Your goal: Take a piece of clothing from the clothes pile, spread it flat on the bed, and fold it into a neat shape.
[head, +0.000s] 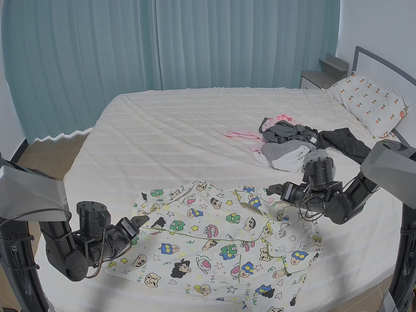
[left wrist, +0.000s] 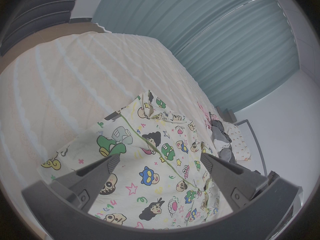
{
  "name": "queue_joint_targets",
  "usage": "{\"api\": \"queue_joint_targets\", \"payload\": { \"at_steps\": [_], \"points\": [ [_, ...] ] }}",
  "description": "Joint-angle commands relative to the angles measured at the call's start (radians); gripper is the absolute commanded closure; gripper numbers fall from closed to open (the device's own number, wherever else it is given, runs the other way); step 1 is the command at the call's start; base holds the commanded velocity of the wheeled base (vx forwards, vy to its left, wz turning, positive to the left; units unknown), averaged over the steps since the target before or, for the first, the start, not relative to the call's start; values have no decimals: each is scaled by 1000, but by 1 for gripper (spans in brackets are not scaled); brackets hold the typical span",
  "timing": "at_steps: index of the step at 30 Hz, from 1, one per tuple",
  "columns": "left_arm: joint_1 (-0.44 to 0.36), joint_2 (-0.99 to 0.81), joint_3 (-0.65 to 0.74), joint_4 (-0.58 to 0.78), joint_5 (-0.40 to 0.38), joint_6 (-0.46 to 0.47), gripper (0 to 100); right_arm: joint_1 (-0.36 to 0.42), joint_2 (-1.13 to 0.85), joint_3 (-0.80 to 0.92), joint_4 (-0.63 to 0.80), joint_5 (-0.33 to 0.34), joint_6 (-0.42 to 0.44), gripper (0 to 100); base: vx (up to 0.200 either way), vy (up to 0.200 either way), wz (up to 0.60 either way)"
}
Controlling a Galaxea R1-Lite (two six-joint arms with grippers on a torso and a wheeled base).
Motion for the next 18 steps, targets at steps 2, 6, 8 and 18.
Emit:
{"api": "queue_joint_targets", "payload": {
  "at_steps": [2, 6, 8, 18],
  "points": [
    [10, 15, 24, -30, -22, -32, 0, 91, 181, -187, 68, 0, 121, 0, 0, 0, 0],
    [10, 26, 22, -30, -20, -32, 0, 109, 236, -283, 87, -3, 253, 0, 0, 0, 0],
    [10, 26, 24, -30, -20, -32, 0, 112, 264, -331, 114, -9, 285, 0, 0, 0, 0],
    [10, 28, 24, -30, -19, -34, 0, 141, 279, -379, 182, -12, 343, 0, 0, 0, 0]
  ]
}}
